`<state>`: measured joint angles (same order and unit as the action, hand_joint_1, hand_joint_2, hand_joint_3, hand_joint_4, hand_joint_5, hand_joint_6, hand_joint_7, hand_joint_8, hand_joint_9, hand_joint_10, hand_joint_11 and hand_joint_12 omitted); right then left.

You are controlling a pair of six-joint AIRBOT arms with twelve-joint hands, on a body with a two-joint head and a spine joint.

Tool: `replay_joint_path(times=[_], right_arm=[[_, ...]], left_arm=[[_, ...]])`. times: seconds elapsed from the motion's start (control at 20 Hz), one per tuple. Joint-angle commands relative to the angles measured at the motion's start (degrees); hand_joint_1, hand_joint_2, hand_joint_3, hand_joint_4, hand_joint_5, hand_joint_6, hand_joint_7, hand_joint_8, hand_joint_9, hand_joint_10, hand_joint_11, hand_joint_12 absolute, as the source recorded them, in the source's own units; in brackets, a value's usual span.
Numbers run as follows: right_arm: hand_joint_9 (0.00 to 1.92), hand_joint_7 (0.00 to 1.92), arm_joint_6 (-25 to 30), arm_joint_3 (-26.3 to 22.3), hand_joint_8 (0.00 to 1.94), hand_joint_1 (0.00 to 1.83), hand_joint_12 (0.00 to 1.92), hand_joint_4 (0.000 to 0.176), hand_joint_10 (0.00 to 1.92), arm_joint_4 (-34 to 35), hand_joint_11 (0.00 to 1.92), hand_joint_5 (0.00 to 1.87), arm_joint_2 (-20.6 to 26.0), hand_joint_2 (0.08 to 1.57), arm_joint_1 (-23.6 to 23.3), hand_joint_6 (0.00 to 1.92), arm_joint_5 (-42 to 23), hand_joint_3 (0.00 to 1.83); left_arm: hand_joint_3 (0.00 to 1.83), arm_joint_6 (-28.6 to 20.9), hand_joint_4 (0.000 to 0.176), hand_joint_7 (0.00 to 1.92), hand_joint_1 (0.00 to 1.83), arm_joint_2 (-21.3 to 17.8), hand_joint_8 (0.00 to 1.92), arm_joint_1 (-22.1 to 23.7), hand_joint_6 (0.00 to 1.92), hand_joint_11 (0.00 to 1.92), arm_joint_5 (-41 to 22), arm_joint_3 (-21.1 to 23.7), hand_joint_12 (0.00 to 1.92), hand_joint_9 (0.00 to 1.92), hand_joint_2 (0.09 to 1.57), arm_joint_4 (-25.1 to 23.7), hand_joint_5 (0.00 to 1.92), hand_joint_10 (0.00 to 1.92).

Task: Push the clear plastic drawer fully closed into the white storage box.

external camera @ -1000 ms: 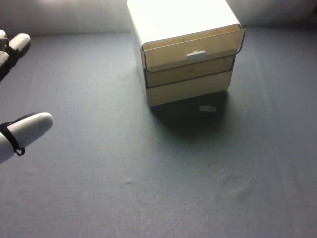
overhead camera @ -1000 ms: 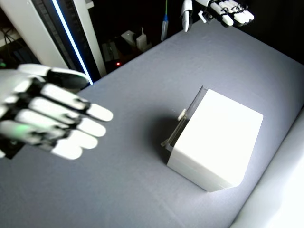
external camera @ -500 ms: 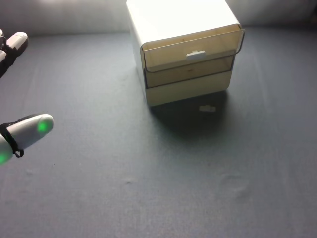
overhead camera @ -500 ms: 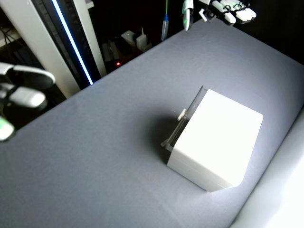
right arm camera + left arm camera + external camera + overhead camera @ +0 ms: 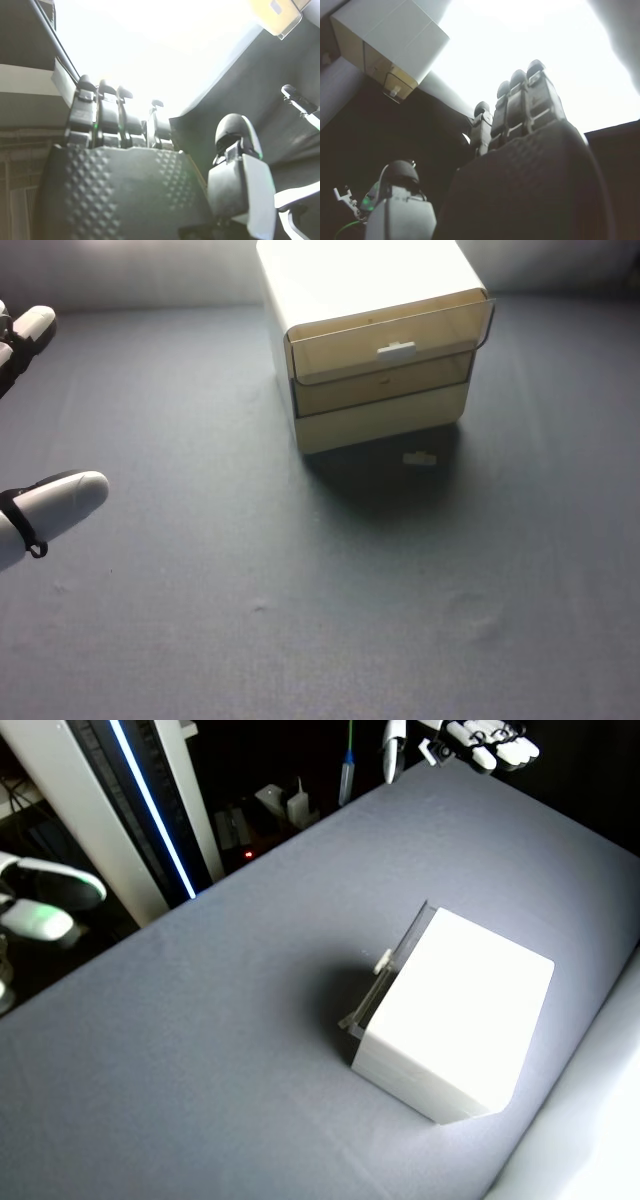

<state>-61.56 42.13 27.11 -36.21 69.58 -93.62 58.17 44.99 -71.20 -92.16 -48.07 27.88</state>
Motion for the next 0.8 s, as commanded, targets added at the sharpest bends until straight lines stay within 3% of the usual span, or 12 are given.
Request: replay_joint_path(times=[0.0, 0.35, 0.7, 0.75], right_arm=[[0.0, 0.0, 0.2, 0.2, 0.0, 0.0, 0.0, 0.171, 0.0, 0.3, 0.0, 0.0, 0.0, 1.14, -0.3, 0.0, -7.3, 0.02], [0.0, 0.0, 0.2, 0.2, 0.0, 0.0, 0.0, 0.166, 0.0, 0.3, 0.0, 0.0, -0.1, 1.15, -0.2, 0.0, -7.3, 0.01], [0.0, 0.0, 0.2, 0.2, 0.0, 0.0, 0.0, 0.132, 0.0, 0.3, 0.0, 0.0, -0.3, 1.16, -0.2, 0.0, -7.3, 0.01], [0.0, 0.0, 0.2, 0.2, 0.0, 0.0, 0.0, 0.143, 0.0, 0.3, 0.0, 0.0, -0.3, 1.16, -0.2, 0.0, -7.3, 0.01]], left_arm=[[0.0, -0.3, 0.176, 0.0, 0.0, -0.3, 0.0, 0.0, 0.0, 0.0, -7.1, -0.1, 0.0, 0.0, 1.05, -0.2, 0.0, 0.0], [0.0, -0.3, 0.176, 0.0, 0.0, -0.3, 0.0, -0.1, 0.0, 0.0, -7.1, -0.1, 0.0, 0.0, 1.05, -0.2, 0.0, 0.0], [0.0, -0.4, 0.176, 0.0, 0.0, -0.3, 0.0, -0.1, 0.0, 0.0, -7.1, -0.1, 0.0, 0.0, 1.04, -0.2, 0.0, 0.0], [0.0, -0.4, 0.176, 0.0, 0.0, -0.3, 0.0, -0.1, 0.0, 0.0, -7.1, -0.1, 0.0, 0.0, 1.04, -0.2, 0.0, 0.0]])
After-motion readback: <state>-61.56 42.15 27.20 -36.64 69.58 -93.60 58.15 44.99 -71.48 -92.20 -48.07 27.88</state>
